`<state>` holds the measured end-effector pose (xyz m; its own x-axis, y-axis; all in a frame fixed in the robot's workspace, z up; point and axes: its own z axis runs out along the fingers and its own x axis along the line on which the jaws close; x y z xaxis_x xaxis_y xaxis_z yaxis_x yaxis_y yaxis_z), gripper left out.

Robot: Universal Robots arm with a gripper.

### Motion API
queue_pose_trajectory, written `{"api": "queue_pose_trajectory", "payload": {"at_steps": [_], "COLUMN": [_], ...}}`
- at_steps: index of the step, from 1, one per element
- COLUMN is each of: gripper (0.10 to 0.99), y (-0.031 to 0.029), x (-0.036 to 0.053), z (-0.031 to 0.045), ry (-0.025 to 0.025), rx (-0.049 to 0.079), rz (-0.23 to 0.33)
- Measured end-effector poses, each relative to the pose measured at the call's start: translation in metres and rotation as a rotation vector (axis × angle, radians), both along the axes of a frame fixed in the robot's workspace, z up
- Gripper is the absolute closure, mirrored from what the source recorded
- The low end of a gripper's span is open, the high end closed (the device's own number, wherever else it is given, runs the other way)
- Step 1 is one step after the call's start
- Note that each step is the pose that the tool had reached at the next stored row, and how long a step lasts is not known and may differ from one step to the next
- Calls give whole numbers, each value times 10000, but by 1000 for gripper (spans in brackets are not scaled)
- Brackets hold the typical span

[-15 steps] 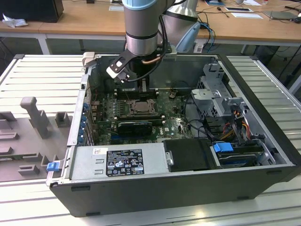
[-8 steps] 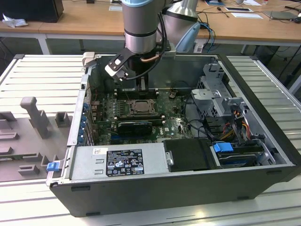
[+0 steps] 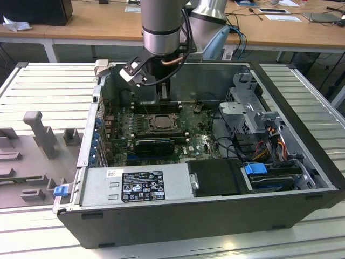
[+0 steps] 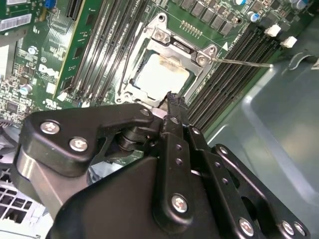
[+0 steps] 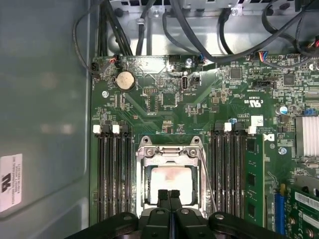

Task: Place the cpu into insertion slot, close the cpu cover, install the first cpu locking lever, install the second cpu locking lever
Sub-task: 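Install the first cpu locking lever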

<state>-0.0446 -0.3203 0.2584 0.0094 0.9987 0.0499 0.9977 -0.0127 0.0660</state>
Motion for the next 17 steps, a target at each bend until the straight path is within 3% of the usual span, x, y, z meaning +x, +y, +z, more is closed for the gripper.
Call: {"api": "queue_pose_trajectory", "payload": {"at_steps": [4, 7, 14, 17], "gripper": [980, 980, 980, 980], "y": [0, 0, 0, 0], "x": [0, 0, 0, -3], "z": [109, 125, 124, 122], "ry": [1, -1, -1, -2], "rx": [-3, -14, -20, -20], "rz": [4, 213, 1749, 2649]}}
